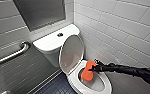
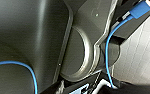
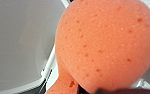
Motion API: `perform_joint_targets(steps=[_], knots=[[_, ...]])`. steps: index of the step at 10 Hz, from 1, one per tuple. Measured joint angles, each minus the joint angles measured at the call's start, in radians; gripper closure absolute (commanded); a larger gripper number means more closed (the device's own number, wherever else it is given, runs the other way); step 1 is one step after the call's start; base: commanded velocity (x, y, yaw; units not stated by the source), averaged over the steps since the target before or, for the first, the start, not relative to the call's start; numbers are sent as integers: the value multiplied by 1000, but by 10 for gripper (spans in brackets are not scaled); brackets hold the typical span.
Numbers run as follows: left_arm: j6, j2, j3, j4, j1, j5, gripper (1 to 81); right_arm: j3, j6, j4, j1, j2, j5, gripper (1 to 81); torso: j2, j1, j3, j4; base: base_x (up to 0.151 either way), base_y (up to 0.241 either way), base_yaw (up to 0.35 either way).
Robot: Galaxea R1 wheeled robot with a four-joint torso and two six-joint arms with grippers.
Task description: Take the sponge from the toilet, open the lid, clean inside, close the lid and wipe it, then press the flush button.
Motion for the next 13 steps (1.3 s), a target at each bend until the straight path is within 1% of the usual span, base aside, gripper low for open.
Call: perform_joint_targets(steps=[1,5,7,8,10,13], knots=[[0,-2,-1,0,4,0,10,-61,6,0,2,26,4,811,0,0,0,0,0,0,0],[0,-4,-21,-1,24,-1,10,-292,48,1,-12,139,70,811,0,0,0,0,0,0,0],[0,-2,-21,-1,24,-2,10,-326,76,2,-44,151,125,811,0,0,0,0,0,0,0],[0,1,-21,-1,24,-3,10,-319,85,2,-53,141,149,811,0,0,0,0,0,0,0],[0,1,-21,-1,24,-4,10,-242,104,2,-82,80,186,811,0,0,0,0,0,0,0],[0,4,-21,-1,24,-4,10,-58,126,2,-146,-94,252,811,0,0,0,0,0,0,0]])
